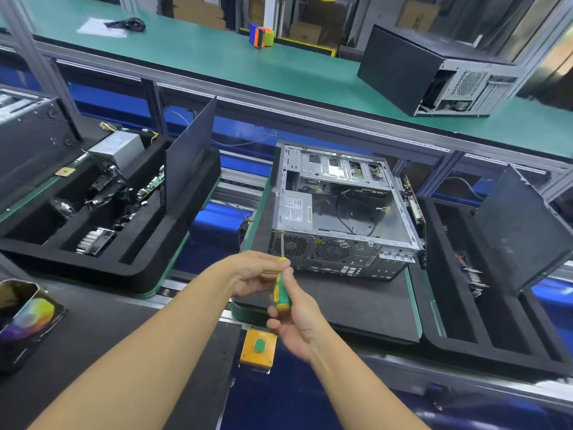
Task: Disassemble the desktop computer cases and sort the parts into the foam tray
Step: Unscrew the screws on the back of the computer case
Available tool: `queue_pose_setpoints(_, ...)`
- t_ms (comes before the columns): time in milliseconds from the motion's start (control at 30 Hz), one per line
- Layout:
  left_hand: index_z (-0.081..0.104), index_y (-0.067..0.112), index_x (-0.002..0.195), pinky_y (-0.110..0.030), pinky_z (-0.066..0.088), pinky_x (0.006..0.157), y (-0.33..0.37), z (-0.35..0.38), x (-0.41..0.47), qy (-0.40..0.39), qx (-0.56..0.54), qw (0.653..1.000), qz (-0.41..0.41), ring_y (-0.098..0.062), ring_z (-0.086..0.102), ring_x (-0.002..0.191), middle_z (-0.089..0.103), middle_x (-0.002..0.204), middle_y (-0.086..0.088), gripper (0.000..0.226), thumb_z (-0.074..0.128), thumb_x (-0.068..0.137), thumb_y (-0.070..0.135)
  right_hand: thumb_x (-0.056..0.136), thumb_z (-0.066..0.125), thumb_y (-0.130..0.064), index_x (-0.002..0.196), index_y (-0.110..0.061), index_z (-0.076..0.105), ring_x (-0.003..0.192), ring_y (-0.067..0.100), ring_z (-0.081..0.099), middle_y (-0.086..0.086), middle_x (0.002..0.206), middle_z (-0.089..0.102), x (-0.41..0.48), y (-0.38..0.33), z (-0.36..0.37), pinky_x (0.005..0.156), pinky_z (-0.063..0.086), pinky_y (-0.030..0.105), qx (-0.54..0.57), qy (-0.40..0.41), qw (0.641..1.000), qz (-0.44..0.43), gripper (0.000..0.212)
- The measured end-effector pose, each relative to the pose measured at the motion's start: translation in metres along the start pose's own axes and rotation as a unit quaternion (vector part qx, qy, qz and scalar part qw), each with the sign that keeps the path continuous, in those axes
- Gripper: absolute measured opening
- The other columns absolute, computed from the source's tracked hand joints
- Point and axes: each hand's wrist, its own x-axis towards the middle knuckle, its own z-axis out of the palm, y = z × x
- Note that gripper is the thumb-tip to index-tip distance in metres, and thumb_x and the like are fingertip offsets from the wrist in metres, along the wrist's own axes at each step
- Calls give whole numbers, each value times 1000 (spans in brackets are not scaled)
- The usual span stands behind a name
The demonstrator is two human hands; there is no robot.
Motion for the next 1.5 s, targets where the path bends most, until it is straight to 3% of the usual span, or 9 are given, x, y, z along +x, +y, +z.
queue_pose_setpoints(233,63,7,119,-40,45,93,-1,-5,-2,-60,18,995,-73,-21,59,110,69,126,-11,29,55,101,29,100,44,-21,109,-1,58,58,20,55,14,79,63,-6,1,-6,44,41,25,44,-44,998,25,26)
queue_pose_setpoints(333,66,10,104,-36,49,85,0,2,4,-17,116,991,-61,-15,58,77,67,80,-2,40,68,88,47,99,62,-20,107,-4,56,58,18,55,10,76,59,-3,10,-4,46,42,26,18,0,1000,-24,18)
queue_pose_setpoints(433,62,8,88,-31,54,78,-1,3,11,3,101,994,-34,-10,52,51,53,55,2,23,74,89,28,89,74,-30,107,-10,56,56,14,50,4,77,55,-2,11,-2,44,37,25,9,15,999,-31,32)
queue_pose_setpoints(567,65,2,112,-27,58,73,3,0,6,11,41,999,-28,-14,73,74,77,86,-8,22,69,91,8,98,53,-55,105,-11,63,58,17,49,9,76,56,-4,-2,-4,46,38,27,62,-31,997,38,46)
queue_pose_setpoints(733,57,10,112,-40,49,98,3,-2,1,-19,14,999,-34,-25,68,103,73,116,-13,16,60,97,11,106,41,-27,109,-2,58,59,20,52,14,76,61,-6,1,-6,45,42,26,72,-32,996,31,30)
queue_pose_setpoints(933,58,16,70,-29,45,75,-2,0,5,3,94,995,-34,-12,44,56,41,53,2,28,73,90,27,97,65,-34,113,-7,60,55,16,48,7,75,54,-4,7,2,43,36,26,36,17,999,-13,32)
queue_pose_setpoints(1067,71,2,101,-27,56,71,1,-7,4,-2,50,998,-33,-14,64,68,71,80,-9,18,73,86,11,98,53,-51,104,-7,68,60,17,47,7,75,55,-9,-1,4,49,39,28,90,-35,995,34,46)
queue_pose_setpoints(1233,63,5,118,-33,48,78,3,-12,6,-11,10,999,-43,-23,58,92,73,117,-13,25,62,93,5,105,43,-24,111,-2,59,61,20,59,15,82,65,-8,-7,3,47,47,27,96,-31,994,38,28)
queue_pose_setpoints(1500,60,2,118,-31,55,78,19,8,38,182,-122,975,47,-19,65,89,68,99,-8,22,57,101,16,92,74,-19,121,-12,48,54,12,49,4,79,53,0,4,5,46,44,25,-4,53,998,13,40)
